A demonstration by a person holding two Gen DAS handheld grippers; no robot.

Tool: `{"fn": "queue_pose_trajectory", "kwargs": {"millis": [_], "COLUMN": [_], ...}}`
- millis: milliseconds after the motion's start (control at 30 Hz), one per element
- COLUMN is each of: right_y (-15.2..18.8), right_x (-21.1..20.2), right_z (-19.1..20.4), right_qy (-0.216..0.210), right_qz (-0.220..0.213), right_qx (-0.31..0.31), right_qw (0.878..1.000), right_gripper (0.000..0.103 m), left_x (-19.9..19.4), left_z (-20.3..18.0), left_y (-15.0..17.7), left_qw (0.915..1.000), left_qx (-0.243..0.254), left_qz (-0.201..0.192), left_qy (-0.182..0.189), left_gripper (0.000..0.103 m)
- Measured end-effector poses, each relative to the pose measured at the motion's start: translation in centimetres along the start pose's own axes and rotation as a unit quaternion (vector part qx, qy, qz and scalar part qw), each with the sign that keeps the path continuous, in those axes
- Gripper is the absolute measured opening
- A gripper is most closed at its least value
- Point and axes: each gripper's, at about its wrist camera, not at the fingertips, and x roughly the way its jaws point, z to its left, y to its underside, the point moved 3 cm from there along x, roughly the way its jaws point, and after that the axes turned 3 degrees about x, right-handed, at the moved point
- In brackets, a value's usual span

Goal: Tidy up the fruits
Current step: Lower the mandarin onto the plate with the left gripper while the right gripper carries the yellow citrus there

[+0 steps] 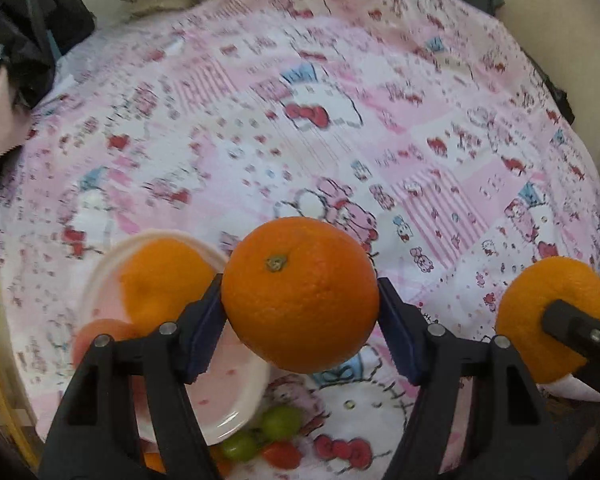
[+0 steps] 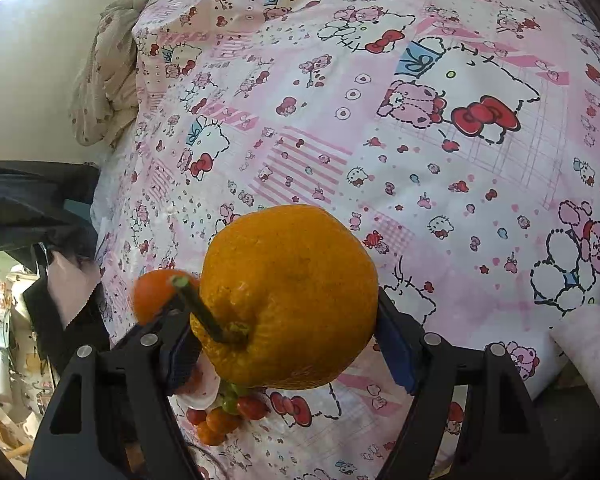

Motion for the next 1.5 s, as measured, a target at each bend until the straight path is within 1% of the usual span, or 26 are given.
{"fn": "queue_pose_trajectory", "kwargs": {"millis": [133, 267, 367, 467, 567, 633, 667, 733, 800, 833, 867, 967, 1100, 1167, 1333, 1433, 1500], "right_y": [0.4, 1.2, 1.8, 2.8, 4.5, 6.3, 7.6, 9.3, 10.8, 11.0, 11.4, 12.0, 12.9, 13.2, 13.8, 14.5, 15.2], "right_x": [0.3, 0.9, 1.4, 2.1, 3.0, 3.8, 4.4, 5.3, 7.0, 7.4, 8.2, 10.3, 13.1, 14.0, 14.8, 15.0, 15.4], "right_z": [0.8, 2.3, 3.8, 6.2, 9.2, 11.2, 12.5, 13.7, 15.2, 15.5, 15.9, 16.3, 16.7, 16.9, 17.5, 18.3, 18.4], "right_qy": [-0.009, -0.015, -0.017, -0.030, -0.023, -0.024, -0.022, -0.018, -0.002, 0.003, 0.014, 0.038, 0.068, 0.078, 0.069, 0.064, 0.069], "right_qz": [0.008, 0.014, 0.022, 0.037, 0.047, 0.061, 0.073, 0.085, 0.103, 0.107, 0.113, 0.130, 0.139, 0.138, 0.140, 0.139, 0.149], "right_qx": [-0.006, -0.022, -0.047, -0.084, -0.154, -0.206, -0.241, -0.279, -0.321, -0.332, -0.347, -0.370, -0.409, -0.427, -0.440, -0.457, -0.466], "right_qw": [1.000, 1.000, 0.998, 0.995, 0.987, 0.976, 0.968, 0.956, 0.941, 0.937, 0.931, 0.919, 0.899, 0.890, 0.884, 0.877, 0.869], "right_gripper": [0.079, 0.079, 0.079, 0.079, 0.079, 0.079, 0.079, 0.079, 0.079, 0.079, 0.079, 0.079, 0.079, 0.079, 0.079, 0.079, 0.079], "left_x": [-3.2, -5.5, -6.9, -8.1, -8.8, -9.0, -9.0, -8.4, -7.5, -7.1, -6.6, -4.9, -2.2, -1.1, 1.2, 2.2, 2.5], "left_z": [2.8, 5.8, 8.8, 12.6, 15.8, 18.3, 19.3, 21.3, 22.7, 23.2, 23.4, 23.2, 21.8, 21.5, 20.6, 19.9, 19.7], "left_y": [0.0, 0.6, 1.4, 2.5, 3.8, 5.0, 5.4, 6.1, 6.4, 6.4, 6.3, 5.5, 3.8, 3.1, 2.1, 2.0, 2.0], "left_qw": [0.9997, 0.9991, 0.9982, 0.9966, 0.9947, 0.9927, 0.9920, 0.9905, 0.9893, 0.9887, 0.9880, 0.9877, 0.9915, 0.9918, 0.9937, 0.9945, 0.9948], "left_qx": [-0.009, -0.023, -0.036, -0.057, -0.078, -0.098, -0.106, -0.122, -0.134, -0.140, -0.147, -0.153, -0.129, -0.127, -0.111, -0.103, -0.100], "left_qz": [-0.022, -0.034, -0.043, -0.048, -0.051, -0.051, -0.049, -0.041, -0.036, -0.033, -0.027, -0.014, -0.002, 0.006, 0.011, 0.017, 0.019], "left_qy": [-0.003, -0.011, -0.021, -0.036, -0.043, -0.048, -0.049, -0.050, -0.046, -0.044, -0.041, -0.026, -0.022, -0.017, -0.015, -0.006, -0.007], "left_gripper": [0.068, 0.068, 0.068, 0.068, 0.068, 0.068, 0.068, 0.068, 0.068, 0.068, 0.068, 0.068, 0.068, 0.068, 0.068, 0.068, 0.068]}}
